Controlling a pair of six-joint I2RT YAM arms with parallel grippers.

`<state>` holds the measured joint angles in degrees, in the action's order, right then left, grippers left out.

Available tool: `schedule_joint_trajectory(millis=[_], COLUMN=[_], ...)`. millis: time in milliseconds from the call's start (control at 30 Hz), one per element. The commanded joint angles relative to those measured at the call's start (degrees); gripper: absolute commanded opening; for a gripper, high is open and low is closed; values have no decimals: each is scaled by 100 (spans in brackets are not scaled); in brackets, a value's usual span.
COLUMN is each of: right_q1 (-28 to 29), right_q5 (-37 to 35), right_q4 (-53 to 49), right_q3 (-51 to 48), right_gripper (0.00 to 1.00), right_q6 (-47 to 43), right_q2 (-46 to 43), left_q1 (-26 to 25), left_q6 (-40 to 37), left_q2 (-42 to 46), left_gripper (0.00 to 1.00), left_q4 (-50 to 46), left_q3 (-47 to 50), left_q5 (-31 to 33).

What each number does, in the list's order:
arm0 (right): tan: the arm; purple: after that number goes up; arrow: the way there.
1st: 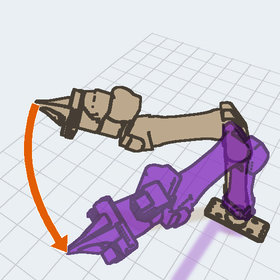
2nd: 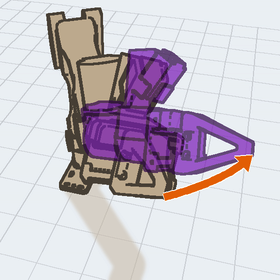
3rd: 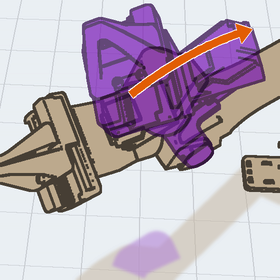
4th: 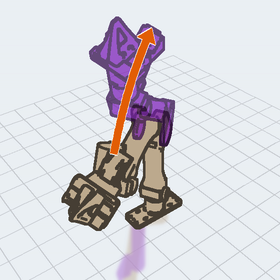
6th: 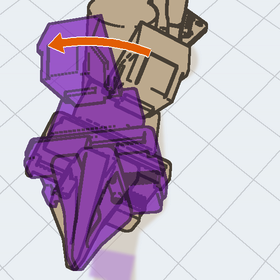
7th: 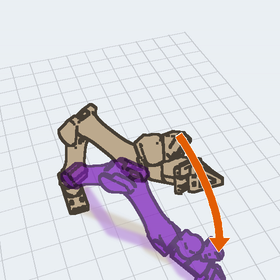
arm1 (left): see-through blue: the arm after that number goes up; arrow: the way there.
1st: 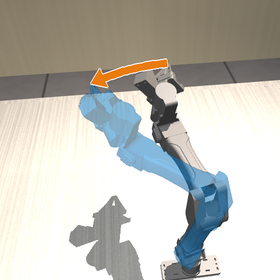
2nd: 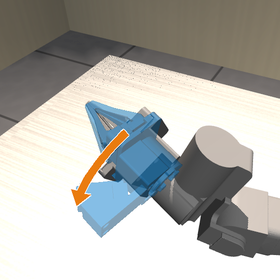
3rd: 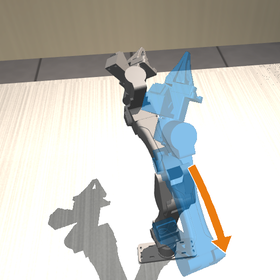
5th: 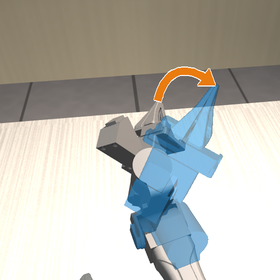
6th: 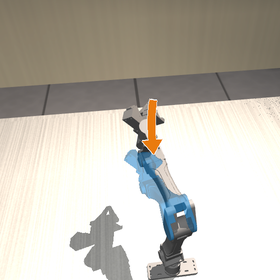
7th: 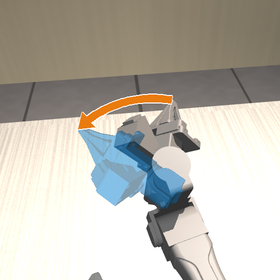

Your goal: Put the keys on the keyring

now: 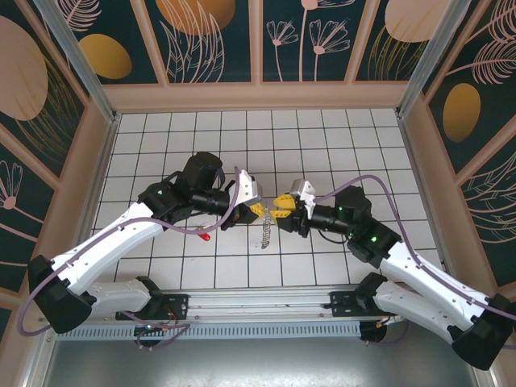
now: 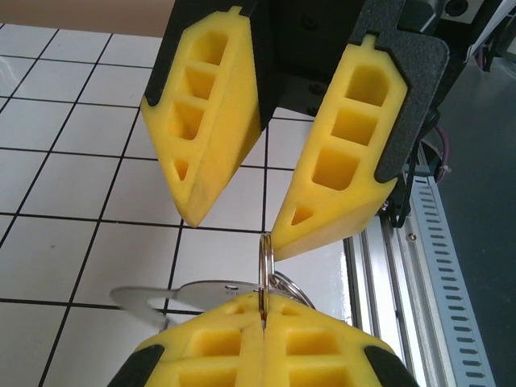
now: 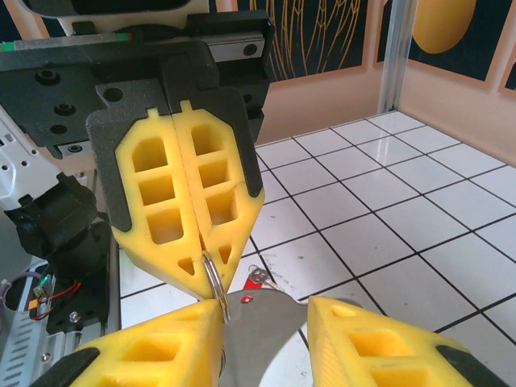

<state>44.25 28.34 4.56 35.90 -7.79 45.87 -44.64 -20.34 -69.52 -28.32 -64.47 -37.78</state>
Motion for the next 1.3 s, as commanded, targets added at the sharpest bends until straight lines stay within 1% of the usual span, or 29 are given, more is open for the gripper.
schedule_joint_trajectory(millis=[0,133,233,300,467,733,767,833,867,967,1033,1167,1267], right_q1=[31,32,39,40,40,48,49,49,49,49,49,49,49], right_q5=[99,197,224,246,363,524,539,566,583,612,578,617,646], right_q4=[-101,-208,-283,-300,-363,-307,-297,-289,-289,-289,-191,491,1215], right_q3=[289,389,427,427,457,426,414,415,417,401,313,-67,-412], right_gripper=[33,33,30,25,18,13,11,3,0,0,0,0,0], right_q6=[-217,-285,-352,-370,-397,-355,-347,-352,-358,-372,-316,55,445], right_q2=[60,177,225,238,272,281,282,278,285,278,204,-49,-243], left_q1=[-21,-32,-29,-32,-30,-34,-29,-41,-39,-36,-43,-33,-34], left_q6=[-128,-130,-138,-129,-129,-107,-102,-99,-97,-23,104,658,1133], left_q2=[-27,-60,-80,-85,-106,-124,-124,-126,-137,-66,85,517,687], left_gripper=[0,0,0,0,0,0,0,0,0,0,0,14,19], left_q4=[-51,-59,-83,-87,-86,-77,-76,-66,-69,41,302,1301,1989], left_q3=[-128,-136,-163,-171,-163,-163,-163,-163,-154,-118,25,582,841], left_q5=[16,40,60,56,49,38,36,39,43,-42,-101,-412,-656])
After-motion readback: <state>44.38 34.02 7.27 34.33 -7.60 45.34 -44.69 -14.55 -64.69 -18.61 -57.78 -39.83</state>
